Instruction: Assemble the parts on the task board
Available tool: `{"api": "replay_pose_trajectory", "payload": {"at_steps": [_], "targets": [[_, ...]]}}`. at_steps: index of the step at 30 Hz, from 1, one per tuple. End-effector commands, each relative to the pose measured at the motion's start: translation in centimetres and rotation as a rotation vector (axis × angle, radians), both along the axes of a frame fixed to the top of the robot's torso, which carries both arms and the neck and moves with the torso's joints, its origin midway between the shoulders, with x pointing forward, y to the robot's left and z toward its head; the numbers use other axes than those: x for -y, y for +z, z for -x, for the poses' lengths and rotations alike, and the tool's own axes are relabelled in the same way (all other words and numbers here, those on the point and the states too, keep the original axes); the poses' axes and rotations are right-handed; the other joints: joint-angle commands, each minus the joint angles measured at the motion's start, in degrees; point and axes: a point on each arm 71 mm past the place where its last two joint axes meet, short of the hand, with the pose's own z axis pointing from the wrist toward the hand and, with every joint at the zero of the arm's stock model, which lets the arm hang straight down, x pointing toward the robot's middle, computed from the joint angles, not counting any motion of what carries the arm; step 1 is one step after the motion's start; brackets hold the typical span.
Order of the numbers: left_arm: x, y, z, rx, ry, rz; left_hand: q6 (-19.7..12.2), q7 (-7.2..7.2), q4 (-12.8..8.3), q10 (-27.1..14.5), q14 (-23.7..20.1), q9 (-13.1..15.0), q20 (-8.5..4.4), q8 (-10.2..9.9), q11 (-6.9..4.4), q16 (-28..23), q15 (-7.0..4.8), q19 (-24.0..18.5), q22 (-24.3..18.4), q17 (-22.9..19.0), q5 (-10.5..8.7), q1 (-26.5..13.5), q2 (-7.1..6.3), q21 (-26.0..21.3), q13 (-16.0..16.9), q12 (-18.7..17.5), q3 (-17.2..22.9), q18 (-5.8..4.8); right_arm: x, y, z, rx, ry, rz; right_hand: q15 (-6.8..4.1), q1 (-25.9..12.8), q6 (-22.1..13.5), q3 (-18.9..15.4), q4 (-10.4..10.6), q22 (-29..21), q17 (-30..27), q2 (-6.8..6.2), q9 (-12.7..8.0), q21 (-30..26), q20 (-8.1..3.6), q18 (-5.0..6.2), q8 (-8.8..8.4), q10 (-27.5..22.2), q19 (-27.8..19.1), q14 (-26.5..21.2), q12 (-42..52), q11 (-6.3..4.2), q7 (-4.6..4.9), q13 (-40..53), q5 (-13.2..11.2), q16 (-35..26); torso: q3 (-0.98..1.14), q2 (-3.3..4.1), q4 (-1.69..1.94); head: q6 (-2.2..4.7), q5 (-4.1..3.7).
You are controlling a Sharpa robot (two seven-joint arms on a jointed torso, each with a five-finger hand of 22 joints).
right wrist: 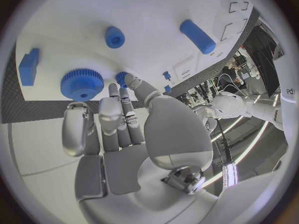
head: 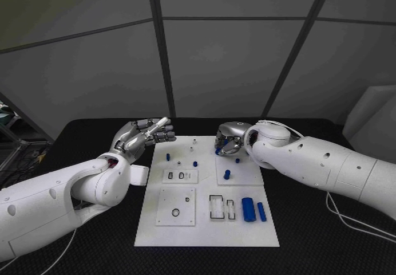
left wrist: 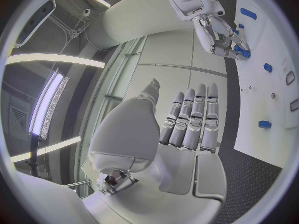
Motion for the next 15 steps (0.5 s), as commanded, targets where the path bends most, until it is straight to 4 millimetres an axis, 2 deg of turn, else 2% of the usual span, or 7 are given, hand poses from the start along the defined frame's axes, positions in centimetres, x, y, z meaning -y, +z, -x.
{"api": "replay_pose_trajectory", "payload": {"at_steps": [1,10,15], "targets": [[0.14,0.25,0.05,0.011,-0.018,0.0,0.45,0.89,-0.27,0.45,0.4,-0.09,-0.1,-0.06,0.14,-0.22,-0.04,0.33,-0.08,0.02,0.06,0.52,0.0,0.19,0.0,-0.2,-0.1,-0.62,-0.08,-0.02,-0.05,-0.015,0.005,0.022,0.06,-0.25,0.69,0.7,0.08,0.53,0.54,0.69,0.06,0.42,-0.09,-0.67,0.09,0.65,0.62,1.34,-0.17,0.01,-0.06,-0.09,0.24,0.8,0.0,0.13,-0.1,-0.1,0.08],[0.15,0.29,0.02,0.012,-0.02,0.0,0.44,0.95,-0.37,0.42,0.37,-0.13,-0.11,-0.15,0.18,-0.37,-0.01,0.44,-0.1,0.0,0.0,0.45,0.03,0.22,-0.02,-0.36,-0.16,-0.64,-0.23,-0.12,-0.18,-0.019,0.008,0.023,-0.22,-0.6,2.01,2.49,0.74,2.59,2.2,2.12,0.23,1.53,-0.29,-1.01,0.29,1.9,1.43,1.2,-0.1,-0.39,-0.42,-0.04,0.24,2.83,-0.01,0.14,-0.15,-0.45,0.16],[0.12,0.29,0.0,0.011,-0.02,-0.001,0.44,0.95,-0.37,0.42,0.37,-0.13,-0.11,-0.15,0.18,-0.37,-0.01,0.44,-0.1,0.0,0.0,0.45,0.03,0.22,-0.02,-0.36,-0.16,-0.64,-0.19,0.18,-0.22,0.017,0.005,-0.001,-0.55,-0.37,2.91,3.32,0.99,3.45,2.76,2.93,0.39,1.98,-0.55,-1.15,0.45,2.92,1.78,1.09,-0.01,-0.77,-0.75,0.05,0.27,3.59,-0.03,0.16,-0.17,-0.34,0.21]]}}
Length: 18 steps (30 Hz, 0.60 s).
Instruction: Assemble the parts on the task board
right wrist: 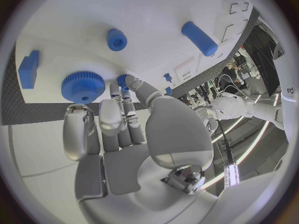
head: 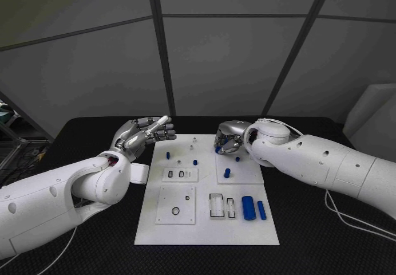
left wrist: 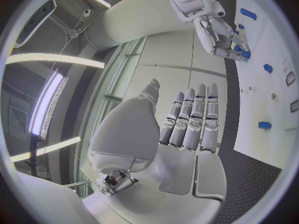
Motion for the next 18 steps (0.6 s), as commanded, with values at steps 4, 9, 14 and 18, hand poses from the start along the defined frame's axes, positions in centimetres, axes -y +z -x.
{"api": "replay_pose_trajectory", "payload": {"at_steps": [4,9,14,18], "targets": [[0.1,0.2,0.0,0.01,-0.016,0.0,0.44,0.95,-0.21,0.27,0.37,-0.05,-0.11,-0.15,0.03,-0.37,-0.02,0.44,-0.05,0.0,0.0,0.45,0.03,0.22,-0.01,-0.36,0.0,-0.64,-0.1,0.9,0.3,0.089,0.013,-0.058,-0.89,0.64,1.22,1.38,-0.28,2.36,0.61,0.93,0.37,0.94,-0.43,-1.38,0.47,1.55,1.05,1.02,-0.03,-0.33,-0.3,0.2,-1.08,1.03,-0.01,0.02,-0.02,0.29,0.12],[-0.1,0.2,0.0,0.009,-0.013,-0.002,0.43,0.97,-0.25,0.26,0.37,-0.08,-0.11,-0.22,0.06,-0.45,0.0,0.5,-0.07,-0.01,-0.06,0.4,0.07,0.24,-0.03,-0.46,-0.04,-0.65,-0.4,1.7,0.6,0.151,0.019,-0.122,-1.0,0.71,1.59,1.7,-0.43,2.64,0.8,0.68,0.48,1.08,-0.55,-1.43,0.54,1.87,1.17,1.0,-0.05,-0.45,-0.42,0.24,-1.29,1.28,-0.15,-0.04,-0.13,0.74,0.26],[-0.1,0.2,-0.1,0.008,-0.014,-0.002,0.43,0.97,-0.25,0.26,0.37,-0.08,-0.11,-0.22,0.06,-0.45,0.0,0.5,-0.07,-0.01,-0.06,0.4,0.07,0.24,-0.03,-0.46,-0.04,-0.65,-1.6,2.1,0.1,0.191,0.017,-0.161,-1.02,0.5,1.7,1.74,-0.4,2.66,0.78,0.35,0.52,1.11,-0.59,-1.43,0.51,1.94,1.15,0.96,-0.1,-0.46,-0.45,0.23,-1.44,1.35,-0.13,0.12,0.02,1.11,0.21],[0.1,0.2,-0.1,0.008,-0.018,0.0,0.43,0.97,-0.25,0.26,0.37,-0.08,-0.11,-0.22,0.06,-0.45,0.0,0.5,-0.07,-0.01,-0.06,0.4,0.07,0.24,-0.03,-0.46,-0.04,-0.65,-2.6,2.1,-0.5,0.205,0.016,-0.174,-1.02,0.45,1.72,1.75,-0.39,2.63,0.81,0.28,0.53,1.1,-0.59,-1.42,0.5,1.93,1.13,0.96,-0.12,-0.45,-0.46,0.23,-1.47,1.38,-0.2,0.2,0.14,1.26,0.12]]}}
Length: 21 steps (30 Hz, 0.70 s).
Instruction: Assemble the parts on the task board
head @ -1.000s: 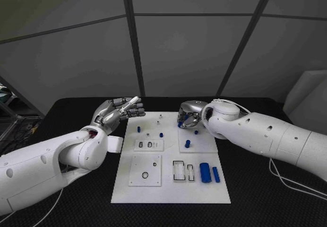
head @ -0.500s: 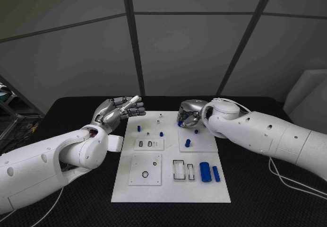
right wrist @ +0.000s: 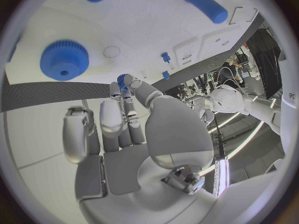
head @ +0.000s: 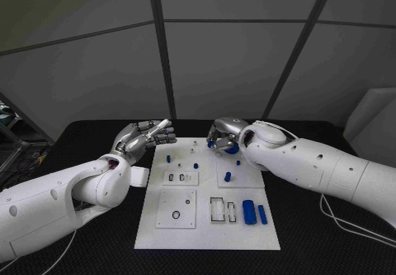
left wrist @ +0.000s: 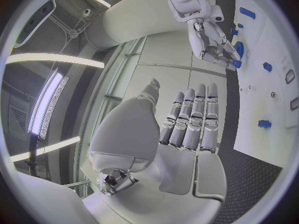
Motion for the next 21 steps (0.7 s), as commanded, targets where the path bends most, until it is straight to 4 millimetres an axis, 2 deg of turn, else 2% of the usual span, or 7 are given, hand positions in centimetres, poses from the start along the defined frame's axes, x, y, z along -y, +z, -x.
{"api": "replay_pose_trajectory", "payload": {"at_steps": [1,6,8,12,18,21], "targets": [[0.3,0.2,0.0,0.009,-0.019,0.002,0.43,0.97,-0.25,0.27,0.37,-0.08,0.1,-0.22,0.07,-0.16,0.0,0.29,-0.08,-0.01,-0.06,0.4,0.07,0.24,-0.02,-0.2,-0.04,-0.66,-0.6,0.6,-0.5,0.063,0.001,-0.054,-0.39,-0.12,0.42,0.39,0.11,2.66,0.05,-0.26,0.22,0.22,-0.03,-0.52,0.17,0.38,0.17,0.74,-0.13,0.06,-0.1,0.02,-0.24,0.37,-0.07,0.13,0.23,0.12,-0.07],[0.5,0.2,-0.1,0.009,-0.023,0.004,0.41,0.99,-0.3,0.25,0.35,-0.11,0.11,-0.28,0.09,-0.26,0.02,0.34,-0.1,-0.03,-0.15,0.34,0.1,0.25,-0.03,-0.3,-0.09,-0.67,-1.7,0.4,-1.0,0.068,0.002,-0.059,-0.38,-0.35,0.35,0.44,0.2,2.51,-0.1,-0.49,0.22,0.17,-0.03,-0.49,0.05,0.26,0.06,0.68,-0.19,0.09,-0.09,-0.02,-0.36,0.33,-0.06,0.22,0.24,0.02,-0.02],[0.5,0.2,-0.1,0.009,-0.024,0.004,0.41,0.99,-0.3,0.25,0.35,-0.11,0.11,-0.28,0.09,-0.26,0.02,0.34,-0.1,-0.03,-0.15,0.34,0.1,0.25,-0.03,-0.3,-0.09,-0.67,-2.1,0.3,-1.2,0.068,0.003,-0.06,-0.37,-0.45,0.29,0.47,0.25,2.44,-0.13,-0.57,0.21,0.15,-0.03,-0.48,-0.01,0.17,0.01,0.66,-0.22,0.11,-0.08,-0.04,-0.42,0.34,-0.01,0.21,0.1,-0.05,0.11],[0.7,0.2,-0.2,0.009,-0.027,0.005,0.41,0.99,-0.3,0.25,0.35,-0.11,0.11,-0.28,0.09,-0.26,0.02,0.34,-0.1,-0.03,-0.15,0.34,0.1,0.25,-0.03,-0.3,-0.09,-0.67,-2.9,0.1,-1.5,0.062,0.005,-0.058,-0.34,-0.6,0.18,0.55,0.34,2.36,-0.15,-0.7,0.2,0.12,-0.02,-0.46,-0.11,0.01,-0.06,0.62,-0.25,0.15,-0.06,-0.08,-0.5,0.37,-0.06,0.36,0.28,-0.07,0.12],[0.9,0.5,-0.2,0.014,-0.032,0.007,0.41,0.99,-0.3,0.25,0.35,-0.11,0.11,-0.28,0.09,-0.26,0.02,0.34,-0.1,-0.03,-0.15,0.34,0.1,0.25,-0.03,-0.3,-0.09,-0.67,-3.9,-0.1,-1.7,0.049,0.008,-0.052,-0.32,-0.68,0.11,0.61,0.41,2.33,-0.17,-0.73,0.19,0.11,-0.01,-0.45,-0.17,-0.08,-0.09,0.6,-0.26,0.17,-0.04,-0.1,-0.54,0.38,-0.06,0.43,0.15,-0.02,0.37],[1.0,0.6,-0.3,0.016,-0.034,0.008,0.41,0.99,-0.3,0.25,0.35,-0.11,0.11,-0.28,0.09,-0.26,0.02,0.34,-0.1,-0.03,-0.15,0.34,0.1,0.25,-0.03,-0.3,-0.09,-0.67,-4.3,-0.3,-1.9,0.042,0.007,-0.047,-0.3,-0.73,0.04,0.68,0.46,2.29,-0.17,-0.76,0.18,0.1,0.0,-0.44,-0.23,-0.19,-0.12,0.59,-0.27,0.19,-0.02,-0.12,-0.56,0.41,-0.07,0.46,0.2,-0.13,0.39]]}}
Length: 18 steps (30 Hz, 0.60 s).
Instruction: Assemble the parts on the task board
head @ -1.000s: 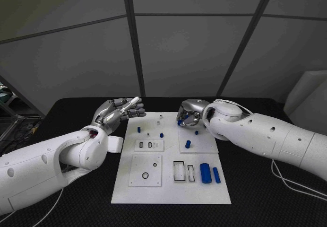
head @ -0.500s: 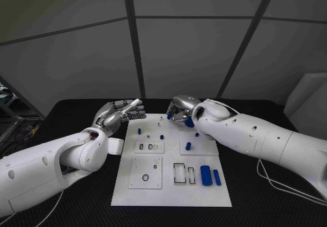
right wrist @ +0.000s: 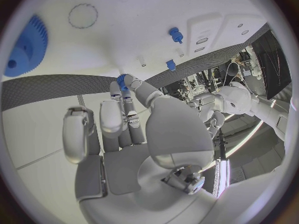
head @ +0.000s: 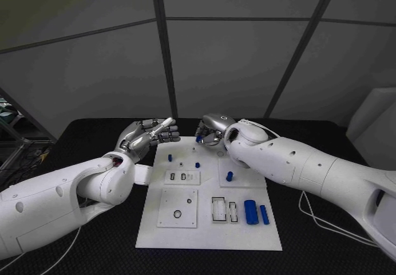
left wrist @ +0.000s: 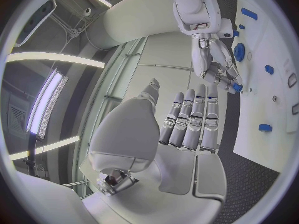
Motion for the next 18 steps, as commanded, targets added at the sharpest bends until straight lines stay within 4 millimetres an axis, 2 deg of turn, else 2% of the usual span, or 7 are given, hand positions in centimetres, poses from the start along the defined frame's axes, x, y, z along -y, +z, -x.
{"api": "replay_pose_trajectory", "payload": {"at_steps": [1,14,18], "targets": [[0.3,0.24,0.02,0.01,-0.019,0.003,0.41,0.98,-0.3,0.26,0.35,-0.05,0.11,-0.28,0.1,-0.26,0.02,0.34,-0.05,-0.03,-0.15,0.34,0.1,0.25,-0.03,-0.31,-0.09,-0.67,-0.36,0.14,-0.12,0.004,0.01,-0.003,-0.29,-0.36,0.01,0.4,0.16,2.28,-0.05,-0.37,0.09,0.1,0.01,-0.45,0.07,-0.28,-0.13,0.58,-0.28,0.21,-0.01,-0.09,-0.25,0.44,-0.02,0.08,0.01,-0.08,0.02],[0.47,0.68,-0.04,0.017,-0.024,0.004,0.41,0.98,-0.3,0.26,0.35,-0.05,0.11,-0.28,0.1,-0.26,0.02,0.34,-0.05,-0.03,-0.15,0.34,0.1,0.25,-0.03,-0.31,-0.09,-0.67,-0.7,-0.37,-0.67,-0.017,-0.012,0.027,-0.16,-0.7,-0.37,0.62,0.39,1.65,-0.5,-0.73,0.03,-0.14,0.11,-0.32,-0.1,-0.83,-0.55,0.41,-0.29,0.38,0.13,-0.17,-0.41,0.25,-0.05,0.11,-0.07,-0.2,0.23],[0.52,0.75,-0.05,0.018,-0.025,0.004,0.41,0.98,-0.3,0.26,0.35,-0.05,0.11,-0.28,0.1,-0.26,0.02,0.34,-0.05,-0.03,-0.15,0.34,0.1,0.25,-0.03,-0.31,-0.09,-0.67,-0.8,-0.51,-0.79,-0.021,-0.021,0.046,0.02,-1.0,-0.81,0.87,0.57,0.76,-1.3,-1.24,-0.05,-0.5,0.26,-0.13,-0.16,-1.62,-1.13,0.13,-0.29,0.58,0.27,-0.24,-0.56,-0.2,-0.03,0.12,-0.08,-0.28,0.26]]}}
